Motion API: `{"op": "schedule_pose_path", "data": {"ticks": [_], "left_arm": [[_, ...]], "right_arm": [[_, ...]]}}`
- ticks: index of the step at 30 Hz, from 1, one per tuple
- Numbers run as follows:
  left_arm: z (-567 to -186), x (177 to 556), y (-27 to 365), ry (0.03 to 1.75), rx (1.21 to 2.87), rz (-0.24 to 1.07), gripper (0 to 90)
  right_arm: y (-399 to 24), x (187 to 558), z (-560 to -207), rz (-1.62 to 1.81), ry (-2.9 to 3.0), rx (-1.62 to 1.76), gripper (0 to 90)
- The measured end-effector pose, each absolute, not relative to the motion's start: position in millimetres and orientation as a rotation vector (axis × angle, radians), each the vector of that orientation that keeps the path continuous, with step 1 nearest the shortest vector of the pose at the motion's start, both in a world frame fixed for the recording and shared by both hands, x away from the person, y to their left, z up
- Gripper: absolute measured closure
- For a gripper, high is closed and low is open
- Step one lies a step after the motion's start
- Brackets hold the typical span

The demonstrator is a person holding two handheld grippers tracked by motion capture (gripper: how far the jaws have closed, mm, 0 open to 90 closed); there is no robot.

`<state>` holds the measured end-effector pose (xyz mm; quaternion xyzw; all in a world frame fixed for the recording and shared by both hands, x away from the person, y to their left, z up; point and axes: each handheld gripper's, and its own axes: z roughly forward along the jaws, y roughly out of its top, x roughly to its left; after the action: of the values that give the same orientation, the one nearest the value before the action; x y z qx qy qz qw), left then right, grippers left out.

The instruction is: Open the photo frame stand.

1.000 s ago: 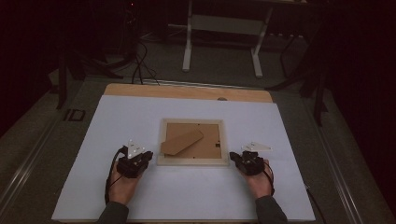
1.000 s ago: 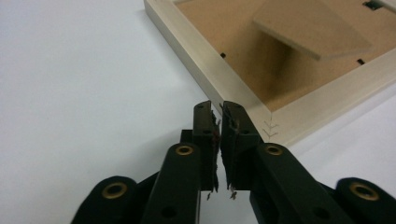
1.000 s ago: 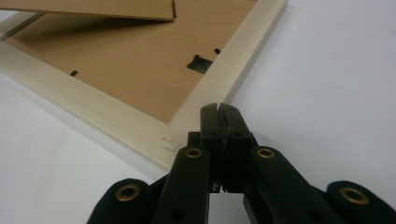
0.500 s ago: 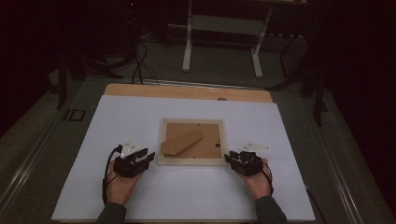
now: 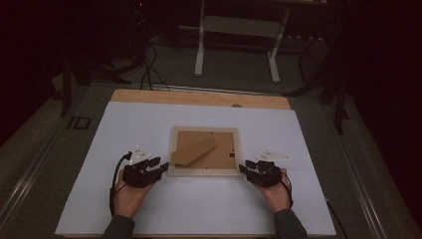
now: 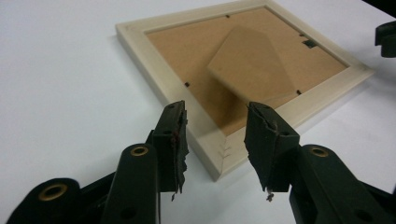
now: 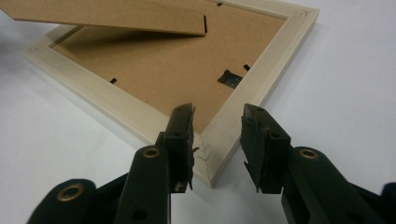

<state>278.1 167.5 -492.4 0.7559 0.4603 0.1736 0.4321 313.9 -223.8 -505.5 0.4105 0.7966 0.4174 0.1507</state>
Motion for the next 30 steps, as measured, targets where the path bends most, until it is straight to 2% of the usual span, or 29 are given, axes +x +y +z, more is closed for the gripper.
{"op": "schedule_pose_path", "data": {"ticks": [12, 20, 26, 30], "left_arm": [[-467.3, 302.3, 159.1, 1.115, 1.933, 0.366, 62.1], [-460.2, 319.9, 156.7, 1.129, 1.934, 0.275, 62.7], [-458.6, 326.7, 151.5, 1.118, 1.962, 0.254, 61.8], [-459.2, 337.9, 146.0, 1.117, 1.98, 0.23, 55.5]], "right_arm": [[-228.9, 313.1, -498.1, 1.226, 2.264, 1.184, 63.2], [-230.7, 313.6, -496.7, 1.227, 2.26, 1.187, 62.9], [-230.3, 314.3, -497.3, 1.22, 2.264, 1.188, 62.9], [-231.7, 314.3, -496.4, 1.228, 2.258, 1.196, 62.8]]}}
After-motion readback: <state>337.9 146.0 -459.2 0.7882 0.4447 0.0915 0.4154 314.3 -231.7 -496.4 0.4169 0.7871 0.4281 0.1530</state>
